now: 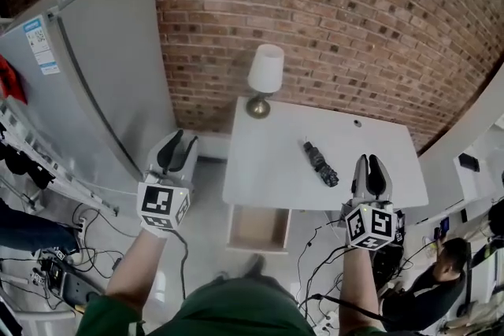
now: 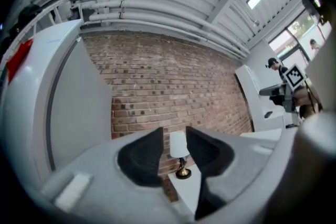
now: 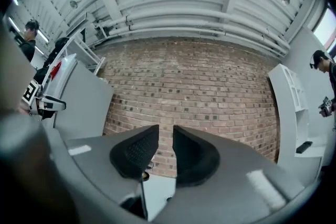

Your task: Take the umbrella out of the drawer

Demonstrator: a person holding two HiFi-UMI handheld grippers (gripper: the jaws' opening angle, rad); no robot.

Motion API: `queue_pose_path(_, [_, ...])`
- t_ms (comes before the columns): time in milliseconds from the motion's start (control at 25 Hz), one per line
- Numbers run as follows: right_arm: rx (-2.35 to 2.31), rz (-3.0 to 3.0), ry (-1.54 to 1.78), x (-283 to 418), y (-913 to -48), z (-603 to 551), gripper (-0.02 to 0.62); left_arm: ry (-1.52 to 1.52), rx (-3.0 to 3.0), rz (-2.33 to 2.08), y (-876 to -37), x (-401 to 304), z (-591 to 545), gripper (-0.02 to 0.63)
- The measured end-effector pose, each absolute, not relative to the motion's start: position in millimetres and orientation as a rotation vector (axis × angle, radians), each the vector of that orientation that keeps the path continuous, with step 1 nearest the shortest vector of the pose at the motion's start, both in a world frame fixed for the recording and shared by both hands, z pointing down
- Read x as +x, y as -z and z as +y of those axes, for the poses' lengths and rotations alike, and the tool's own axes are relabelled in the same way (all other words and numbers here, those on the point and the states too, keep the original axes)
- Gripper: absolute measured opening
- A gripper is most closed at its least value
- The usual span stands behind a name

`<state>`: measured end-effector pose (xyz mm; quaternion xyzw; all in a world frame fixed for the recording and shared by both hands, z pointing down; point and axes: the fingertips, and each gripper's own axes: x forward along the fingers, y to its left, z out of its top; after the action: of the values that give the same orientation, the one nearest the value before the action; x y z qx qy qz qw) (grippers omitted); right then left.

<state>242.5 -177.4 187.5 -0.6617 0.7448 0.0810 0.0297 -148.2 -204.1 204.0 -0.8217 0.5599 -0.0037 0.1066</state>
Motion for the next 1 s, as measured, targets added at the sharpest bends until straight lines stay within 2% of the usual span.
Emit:
queue_pose_path(440, [-1.93, 2.345, -0.383, 193.3, -161.9, -123.6, 0.084, -0.159, -2.414, 1.574, -164.2, -151.7, -165.2, 0.123])
queue_pose_path(1000, [-1.873, 2.385, -0.373, 186.5, -164.5, -141.5, 0.084, -0.119, -2.388, 1.619, -165.1, -152.4, -178.6, 0.114])
